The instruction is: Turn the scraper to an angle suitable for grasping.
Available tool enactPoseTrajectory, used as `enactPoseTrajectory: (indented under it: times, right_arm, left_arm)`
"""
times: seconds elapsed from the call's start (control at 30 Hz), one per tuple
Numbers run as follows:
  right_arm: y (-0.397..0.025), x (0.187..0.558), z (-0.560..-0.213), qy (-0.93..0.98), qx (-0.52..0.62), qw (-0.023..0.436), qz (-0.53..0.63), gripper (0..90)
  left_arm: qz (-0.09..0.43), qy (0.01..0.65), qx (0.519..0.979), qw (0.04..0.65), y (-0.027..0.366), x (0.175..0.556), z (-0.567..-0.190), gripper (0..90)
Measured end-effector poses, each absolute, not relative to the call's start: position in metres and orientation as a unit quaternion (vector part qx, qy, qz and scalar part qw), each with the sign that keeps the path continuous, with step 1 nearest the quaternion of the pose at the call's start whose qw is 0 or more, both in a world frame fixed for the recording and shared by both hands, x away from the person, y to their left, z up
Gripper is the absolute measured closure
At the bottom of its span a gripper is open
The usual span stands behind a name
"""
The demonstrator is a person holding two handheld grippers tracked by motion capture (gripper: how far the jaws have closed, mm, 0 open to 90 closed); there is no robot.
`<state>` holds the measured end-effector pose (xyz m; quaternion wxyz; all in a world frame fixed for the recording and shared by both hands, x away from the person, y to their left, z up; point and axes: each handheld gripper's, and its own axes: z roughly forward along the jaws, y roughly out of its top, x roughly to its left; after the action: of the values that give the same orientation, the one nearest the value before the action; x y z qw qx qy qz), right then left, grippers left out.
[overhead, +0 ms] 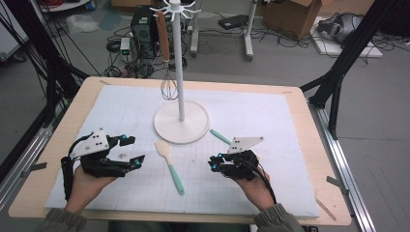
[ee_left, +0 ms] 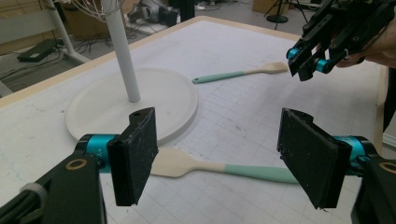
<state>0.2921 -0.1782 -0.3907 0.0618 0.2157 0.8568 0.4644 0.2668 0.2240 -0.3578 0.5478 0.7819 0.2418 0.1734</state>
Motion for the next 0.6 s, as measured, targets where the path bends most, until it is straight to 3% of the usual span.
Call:
enactPoseTrajectory:
  times: [0.3,0.6]
  right_arm:
    - [-0.161,0.290,-0.395,0.861,0.215,0.042,0.460,88.9]
    - [-0.138,0.285,-0.401,0.867,0.204,0.024,0.454,89.4]
  left_arm:
    - [0.177,0.242,0.780,0.550,0.226,0.265,-0.361,28.5]
    - [0.180,0.244,0.780,0.547,0.229,0.263,-0.364,26.9]
